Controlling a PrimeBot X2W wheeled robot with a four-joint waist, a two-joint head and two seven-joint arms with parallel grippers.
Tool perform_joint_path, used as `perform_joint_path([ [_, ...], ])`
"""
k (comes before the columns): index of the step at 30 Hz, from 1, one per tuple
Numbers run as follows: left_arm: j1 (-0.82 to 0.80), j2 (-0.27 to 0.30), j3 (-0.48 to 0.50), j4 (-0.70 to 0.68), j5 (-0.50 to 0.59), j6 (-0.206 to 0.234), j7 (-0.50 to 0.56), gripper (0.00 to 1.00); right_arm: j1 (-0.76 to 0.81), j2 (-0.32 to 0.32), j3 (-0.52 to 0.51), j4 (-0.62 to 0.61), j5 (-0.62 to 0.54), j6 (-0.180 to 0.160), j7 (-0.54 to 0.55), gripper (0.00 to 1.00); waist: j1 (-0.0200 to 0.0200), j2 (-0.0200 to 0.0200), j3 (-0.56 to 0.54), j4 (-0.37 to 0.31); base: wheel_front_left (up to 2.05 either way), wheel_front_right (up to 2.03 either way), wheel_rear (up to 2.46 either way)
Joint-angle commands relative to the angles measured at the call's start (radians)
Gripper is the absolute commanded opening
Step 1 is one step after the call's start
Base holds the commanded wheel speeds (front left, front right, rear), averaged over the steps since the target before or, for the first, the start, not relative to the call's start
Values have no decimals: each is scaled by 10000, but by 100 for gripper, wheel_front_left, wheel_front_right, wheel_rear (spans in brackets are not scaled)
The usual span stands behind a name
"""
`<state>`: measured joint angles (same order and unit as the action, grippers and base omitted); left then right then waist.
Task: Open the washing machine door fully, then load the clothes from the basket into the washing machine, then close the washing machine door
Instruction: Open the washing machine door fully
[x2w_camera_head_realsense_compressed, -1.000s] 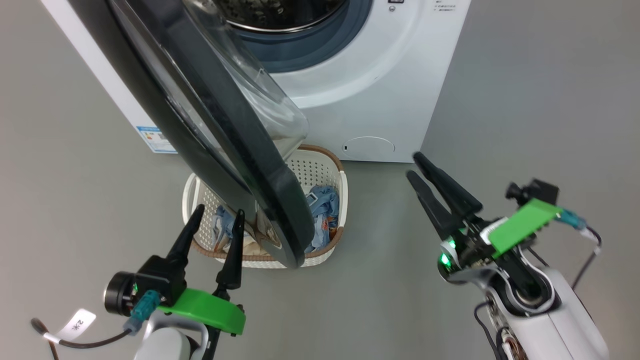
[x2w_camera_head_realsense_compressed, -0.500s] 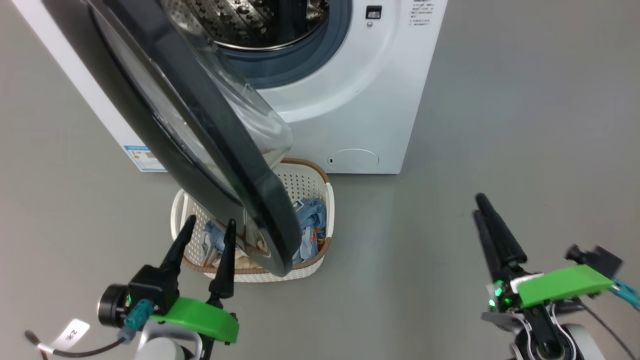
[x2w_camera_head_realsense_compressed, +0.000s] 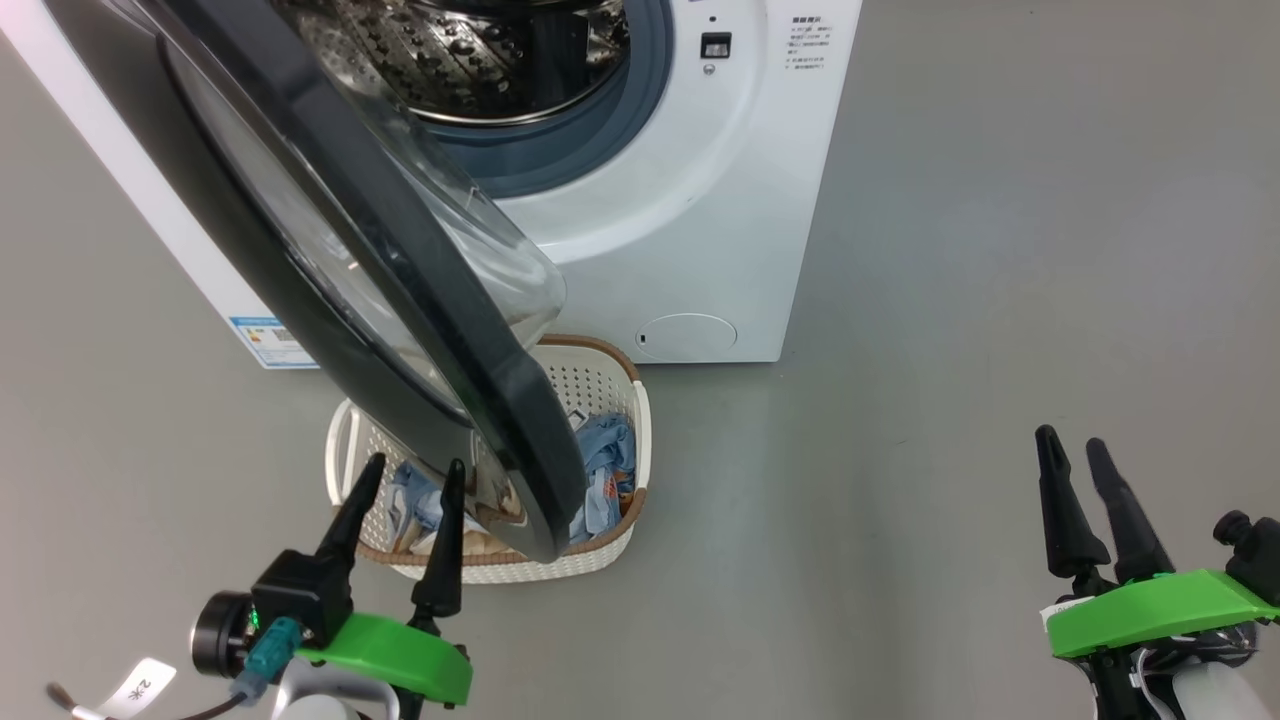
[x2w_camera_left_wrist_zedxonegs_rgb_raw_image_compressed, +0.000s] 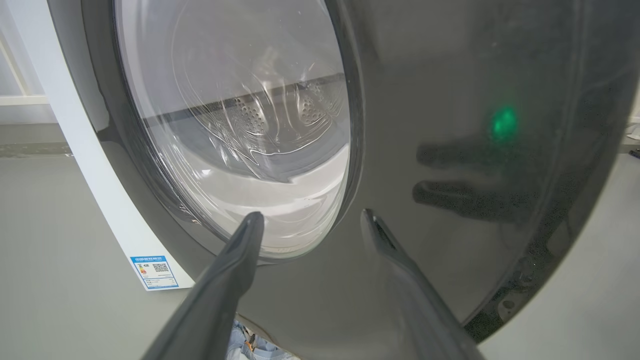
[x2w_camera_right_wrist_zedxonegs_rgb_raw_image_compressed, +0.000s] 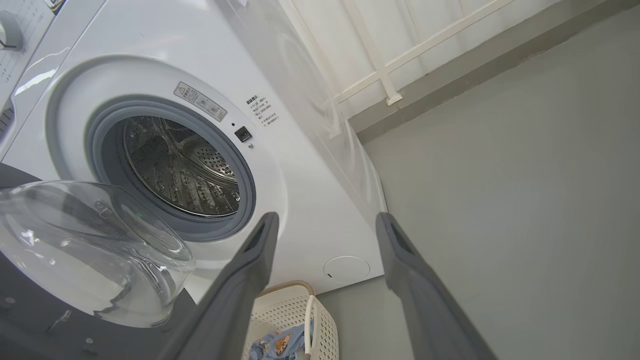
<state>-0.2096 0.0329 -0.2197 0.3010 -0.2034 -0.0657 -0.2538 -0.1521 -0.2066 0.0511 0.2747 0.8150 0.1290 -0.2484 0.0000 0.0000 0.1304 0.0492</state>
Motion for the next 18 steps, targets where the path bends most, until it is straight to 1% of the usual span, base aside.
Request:
perform_joint_path([
  [1,-62,173,347,-209,163,11,-80,100,-223,5,-17,-248,-605,17,-109,100,0,0,-10,3,0,0,0],
  [2,-55,173,352,-213,171,13,-80,100,-218,11,-193,-265,-1214,17,-119,100,0,0,-15,7,0,0,0],
  [6,-35,173,369,-238,183,20,-80,100,-133,440,-1031,-831,-3258,17,-129,100,0,0,-18,35,0,0,0],
  [10,-26,173,340,-242,133,31,-80,100,93,771,-1183,-1245,-4979,17,-131,100,0,0,-39,77,0,0,0],
  [14,-7,173,263,-231,82,57,-80,100,307,1080,-1073,-1304,-5964,17,-132,100,0,0,-80,113,0,0,0],
  [18,19,173,212,-223,53,86,-80,100,468,1293,-877,-1304,-6501,17,-132,100,0,0,-126,142,0,0,0],
])
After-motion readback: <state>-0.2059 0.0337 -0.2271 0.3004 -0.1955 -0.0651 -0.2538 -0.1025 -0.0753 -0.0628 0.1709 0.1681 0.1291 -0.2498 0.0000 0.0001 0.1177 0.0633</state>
